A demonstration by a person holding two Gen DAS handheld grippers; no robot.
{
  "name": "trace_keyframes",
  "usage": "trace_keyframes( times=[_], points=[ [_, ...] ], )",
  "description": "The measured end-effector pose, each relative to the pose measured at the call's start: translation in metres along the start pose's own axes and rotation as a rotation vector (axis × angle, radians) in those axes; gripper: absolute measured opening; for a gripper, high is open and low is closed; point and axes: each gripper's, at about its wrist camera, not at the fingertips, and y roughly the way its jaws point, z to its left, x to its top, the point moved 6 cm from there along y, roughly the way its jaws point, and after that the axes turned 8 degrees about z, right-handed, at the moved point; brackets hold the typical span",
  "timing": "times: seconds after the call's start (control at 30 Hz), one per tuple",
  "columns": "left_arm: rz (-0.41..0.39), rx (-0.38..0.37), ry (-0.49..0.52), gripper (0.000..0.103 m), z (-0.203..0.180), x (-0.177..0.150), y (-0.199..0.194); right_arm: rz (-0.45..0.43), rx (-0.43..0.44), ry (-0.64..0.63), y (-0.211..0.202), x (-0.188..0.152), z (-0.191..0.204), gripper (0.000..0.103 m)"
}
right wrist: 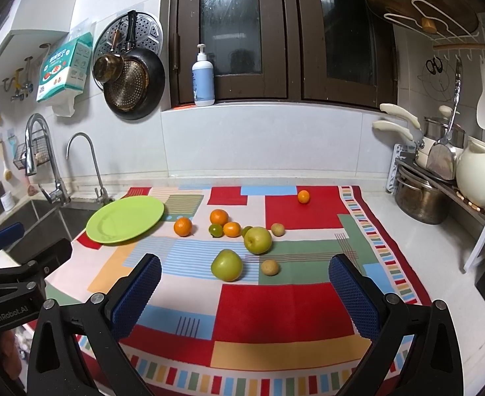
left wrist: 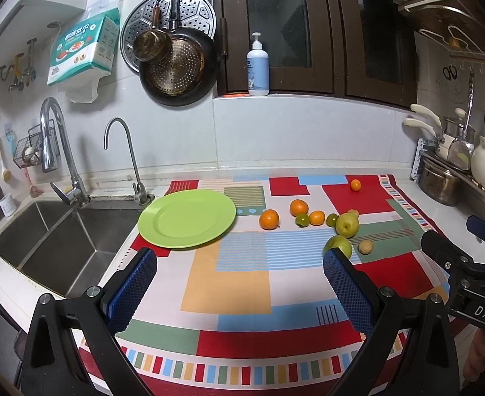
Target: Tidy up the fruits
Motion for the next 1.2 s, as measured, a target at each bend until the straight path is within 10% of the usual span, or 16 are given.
trace_keyframes(
  times=[1.2],
  points=[
    [0.089,-0.216,0.257,0.092,-0.103,0.004,0.099,0.157,0.041,-0.138,0.103,0.002,-0.052,0.092]
  ],
)
